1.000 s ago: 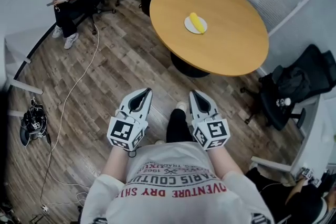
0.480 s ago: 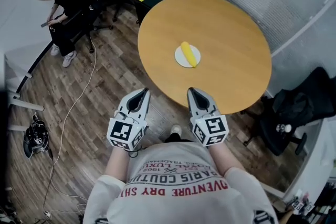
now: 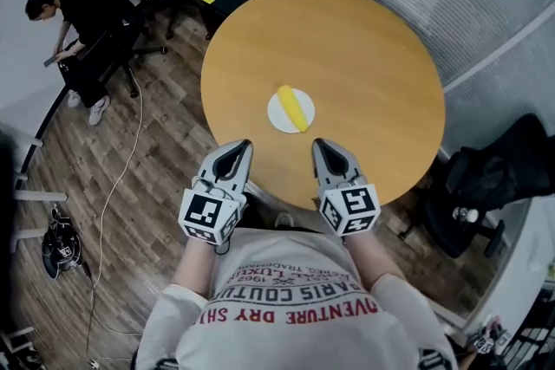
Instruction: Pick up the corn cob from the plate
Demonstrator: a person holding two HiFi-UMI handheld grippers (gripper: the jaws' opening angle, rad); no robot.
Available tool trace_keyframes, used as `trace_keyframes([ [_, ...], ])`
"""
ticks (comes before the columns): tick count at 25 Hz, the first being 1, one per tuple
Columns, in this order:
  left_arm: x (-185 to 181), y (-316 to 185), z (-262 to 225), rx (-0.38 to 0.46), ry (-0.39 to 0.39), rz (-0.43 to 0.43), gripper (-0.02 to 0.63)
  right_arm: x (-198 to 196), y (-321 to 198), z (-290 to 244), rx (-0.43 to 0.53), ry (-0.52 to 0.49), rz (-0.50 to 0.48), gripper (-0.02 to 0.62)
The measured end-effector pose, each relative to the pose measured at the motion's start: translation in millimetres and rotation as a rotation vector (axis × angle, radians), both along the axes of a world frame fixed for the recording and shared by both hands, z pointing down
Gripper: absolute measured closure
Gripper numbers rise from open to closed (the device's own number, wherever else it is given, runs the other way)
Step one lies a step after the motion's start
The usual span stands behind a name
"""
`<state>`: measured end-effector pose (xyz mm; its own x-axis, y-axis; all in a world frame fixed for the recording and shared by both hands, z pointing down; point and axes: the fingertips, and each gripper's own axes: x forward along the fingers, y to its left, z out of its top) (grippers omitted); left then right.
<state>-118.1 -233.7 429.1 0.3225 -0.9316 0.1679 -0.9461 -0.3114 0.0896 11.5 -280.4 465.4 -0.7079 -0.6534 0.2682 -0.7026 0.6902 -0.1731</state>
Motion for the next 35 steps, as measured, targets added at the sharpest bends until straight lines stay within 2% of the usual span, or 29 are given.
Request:
trace_keyframes([
  [6,-7.3,-67.9,15.9,-0.033,0.007,0.118,0.572,-11.9,-42.3,18.2,-0.055,0.032,0.068,0.566],
  [11,-15.9,-126.6,26.3,-0.052,-0.029,0.253,0.572,-24.8,-78.1,48.6,-0.161,0.083,0.139,0.565],
  [14,-26.3,-156.2,37.3,-0.074,-0.023,0.32,0.572,-35.9,-95.8,72.8,-0.218,0.136,0.17,0.561],
  [15,-29.5,-164.6,42.6,-0.081,-0.022,0.34,0.573,-39.3,-101.2,81.9,-0.239,0.152,0.179,0.536],
  [16,-32.6,-172.3,48.6,-0.088,-0.022,0.359,0.572,-42.9,-106.0,91.3,-0.262,0.165,0.186,0.481],
  [18,-38.6,-185.8,62.0,-0.1,-0.018,0.394,0.573,-49.9,-113.8,110.6,-0.312,0.195,0.195,0.433],
  [21,-46.9,-201.4,84.1,-0.124,-0.007,0.445,0.572,-59.4,-122.5,140.4,-0.379,0.262,0.196,0.371],
  [24,-53.4,-213.7,103.3,-0.145,-0.012,0.487,0.572,-63.6,-132.5,171.7,-0.428,0.36,0.185,0.347],
  [35,-69.0,-231.9,142.7,-0.218,0.002,0.562,0.574,-71.3,-143.7,247.0,-0.605,0.656,0.103,0.33],
])
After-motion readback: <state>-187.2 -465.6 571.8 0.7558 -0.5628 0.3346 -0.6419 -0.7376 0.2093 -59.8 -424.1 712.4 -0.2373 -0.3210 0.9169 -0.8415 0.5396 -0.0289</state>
